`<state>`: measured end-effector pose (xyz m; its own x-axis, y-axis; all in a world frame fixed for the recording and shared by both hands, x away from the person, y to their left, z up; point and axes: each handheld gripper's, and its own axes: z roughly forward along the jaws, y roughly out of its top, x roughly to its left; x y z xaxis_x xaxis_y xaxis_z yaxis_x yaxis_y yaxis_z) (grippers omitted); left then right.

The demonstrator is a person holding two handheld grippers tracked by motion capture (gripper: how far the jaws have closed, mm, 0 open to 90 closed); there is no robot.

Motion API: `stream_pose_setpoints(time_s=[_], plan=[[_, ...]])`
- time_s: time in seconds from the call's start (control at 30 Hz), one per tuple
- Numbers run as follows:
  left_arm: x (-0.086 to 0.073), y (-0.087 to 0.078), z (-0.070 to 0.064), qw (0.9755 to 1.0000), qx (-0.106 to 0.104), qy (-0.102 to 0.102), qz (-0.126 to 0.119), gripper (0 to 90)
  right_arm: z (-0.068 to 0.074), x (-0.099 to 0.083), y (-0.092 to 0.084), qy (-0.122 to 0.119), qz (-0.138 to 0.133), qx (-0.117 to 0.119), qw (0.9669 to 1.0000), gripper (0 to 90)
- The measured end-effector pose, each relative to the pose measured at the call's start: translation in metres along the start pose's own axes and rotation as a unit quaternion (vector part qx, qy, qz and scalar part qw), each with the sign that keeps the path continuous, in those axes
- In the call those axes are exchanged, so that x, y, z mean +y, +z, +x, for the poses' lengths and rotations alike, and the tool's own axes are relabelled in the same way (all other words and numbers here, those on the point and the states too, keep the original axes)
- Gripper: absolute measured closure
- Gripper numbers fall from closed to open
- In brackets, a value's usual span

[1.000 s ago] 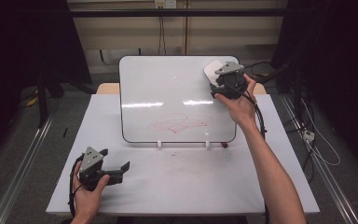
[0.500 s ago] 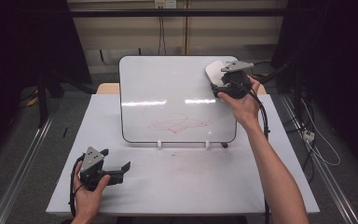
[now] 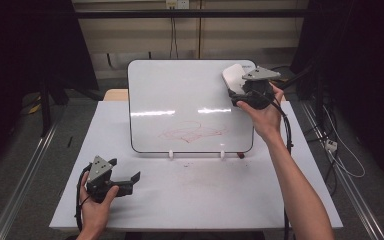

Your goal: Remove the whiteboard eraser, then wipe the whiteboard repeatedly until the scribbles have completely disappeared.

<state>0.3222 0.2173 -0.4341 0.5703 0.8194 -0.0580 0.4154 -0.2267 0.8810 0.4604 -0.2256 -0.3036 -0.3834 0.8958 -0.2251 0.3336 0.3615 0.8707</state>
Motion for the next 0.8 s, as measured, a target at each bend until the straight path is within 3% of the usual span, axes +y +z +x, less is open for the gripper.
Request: stream_pose_setpoints(time_s=[0.4, 0.8], plan=[[-0.002, -0.01, 0.01, 0.9997, 0.018, -0.014, -0.009, 5.1, 0.012, -0.01, -0.009, 0.0, -0.025, 0.009, 0.9996, 31.7], [-0.004, -0.009, 0.011, 0.9998, 0.017, -0.013, -0.003, 5.1, 0.024, -0.021, -0.015, -0.012, -0.03, 0.021, 0.9992, 31.7]])
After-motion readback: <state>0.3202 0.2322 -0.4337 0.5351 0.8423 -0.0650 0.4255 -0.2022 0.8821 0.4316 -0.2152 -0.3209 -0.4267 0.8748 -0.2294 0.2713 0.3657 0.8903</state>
